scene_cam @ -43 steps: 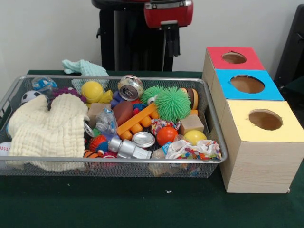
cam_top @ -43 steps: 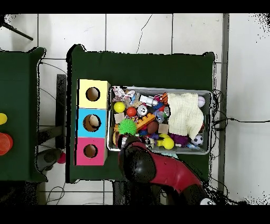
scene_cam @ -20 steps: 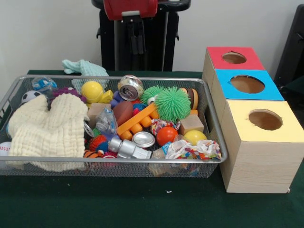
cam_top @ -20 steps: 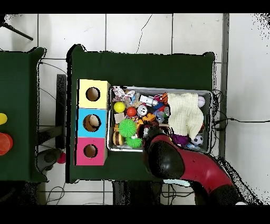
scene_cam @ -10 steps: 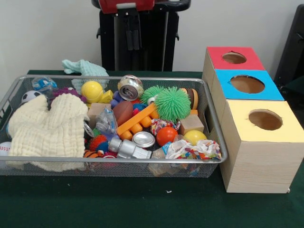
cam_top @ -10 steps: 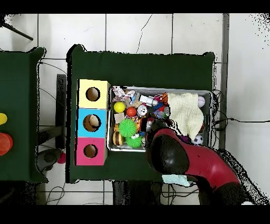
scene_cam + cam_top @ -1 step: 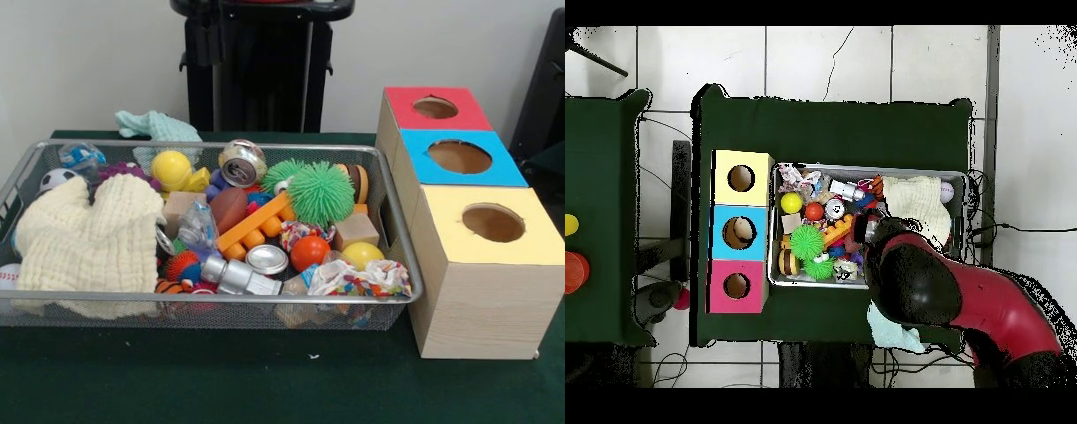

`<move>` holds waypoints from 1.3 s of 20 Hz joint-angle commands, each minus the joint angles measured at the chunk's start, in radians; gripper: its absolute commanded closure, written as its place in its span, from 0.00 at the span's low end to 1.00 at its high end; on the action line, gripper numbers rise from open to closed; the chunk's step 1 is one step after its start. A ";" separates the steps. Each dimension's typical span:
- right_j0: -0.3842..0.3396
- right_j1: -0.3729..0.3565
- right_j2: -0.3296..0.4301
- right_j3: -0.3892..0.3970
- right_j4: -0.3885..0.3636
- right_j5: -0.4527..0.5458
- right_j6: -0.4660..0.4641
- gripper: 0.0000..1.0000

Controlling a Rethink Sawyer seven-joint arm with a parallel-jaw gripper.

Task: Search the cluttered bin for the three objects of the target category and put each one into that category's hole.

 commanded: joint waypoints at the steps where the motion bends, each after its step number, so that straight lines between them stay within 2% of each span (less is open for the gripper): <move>1: -0.050 0.014 0.078 -0.072 -0.133 0.040 -0.158 1.00; 4: -0.063 0.061 0.081 -0.066 -0.217 -0.064 -0.135 1.00; 7: -0.066 0.099 0.072 -0.042 -0.295 -0.204 -0.062 1.00; 12: -0.005 0.161 -0.037 -0.026 -0.394 -0.367 0.052 1.00; 15: 0.029 0.181 -0.093 -0.013 -0.419 -0.414 0.085 1.00; 20: 0.086 0.222 -0.174 0.002 -0.417 -0.489 0.123 1.00; 26: 0.129 0.238 -0.228 0.001 -0.419 -0.581 0.137 1.00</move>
